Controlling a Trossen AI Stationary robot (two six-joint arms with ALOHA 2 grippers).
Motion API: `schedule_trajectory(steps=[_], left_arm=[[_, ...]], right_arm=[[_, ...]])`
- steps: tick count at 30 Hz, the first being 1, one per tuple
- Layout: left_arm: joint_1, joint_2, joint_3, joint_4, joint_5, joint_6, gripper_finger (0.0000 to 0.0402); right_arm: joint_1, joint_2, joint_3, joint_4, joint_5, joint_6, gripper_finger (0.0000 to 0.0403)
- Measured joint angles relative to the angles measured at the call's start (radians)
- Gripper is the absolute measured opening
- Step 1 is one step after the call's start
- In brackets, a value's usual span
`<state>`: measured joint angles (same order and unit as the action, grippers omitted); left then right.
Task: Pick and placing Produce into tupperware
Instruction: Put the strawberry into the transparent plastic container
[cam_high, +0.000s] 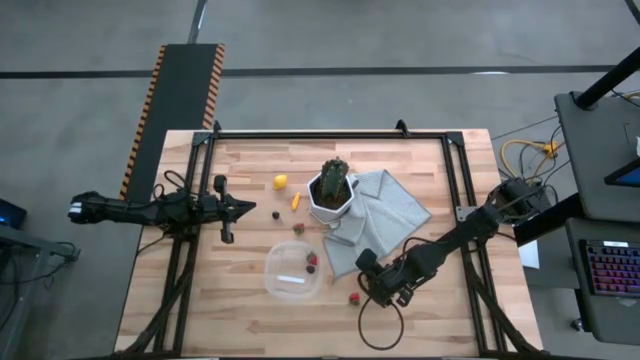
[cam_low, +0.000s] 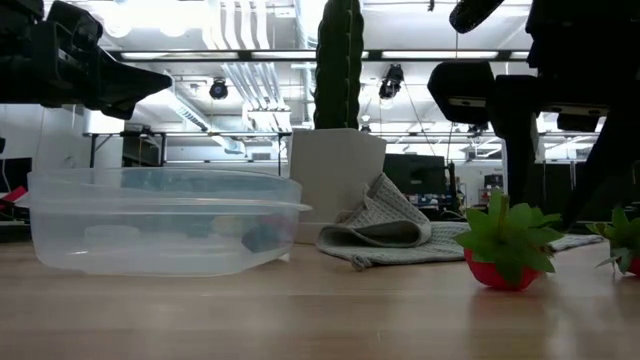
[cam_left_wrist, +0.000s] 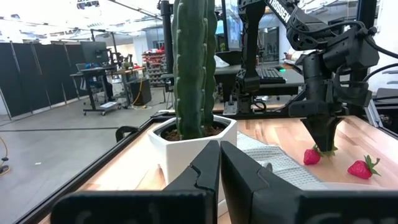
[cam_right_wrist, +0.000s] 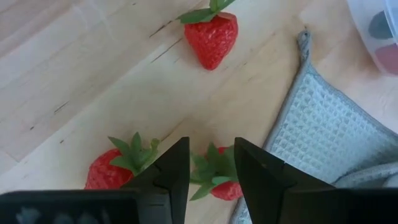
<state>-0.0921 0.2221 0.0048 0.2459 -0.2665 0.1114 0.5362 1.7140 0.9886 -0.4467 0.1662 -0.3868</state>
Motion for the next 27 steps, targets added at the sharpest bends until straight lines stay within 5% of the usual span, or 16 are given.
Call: schedule_trajectory(steps=[6, 27], left_arm=[[0.0, 0.0, 0.0, 0.0, 0.0, 0.0, 0.0], [0.0, -0.002, 0.0, 0.0, 0.0, 0.0, 0.0]], right_arm=[[0.0, -0.01, 0.006, -0.088, 0.081, 0.106, 0.0116], [-0.006, -0.045, 0.08, -0.1, 0.038, 0.302, 0.0151]])
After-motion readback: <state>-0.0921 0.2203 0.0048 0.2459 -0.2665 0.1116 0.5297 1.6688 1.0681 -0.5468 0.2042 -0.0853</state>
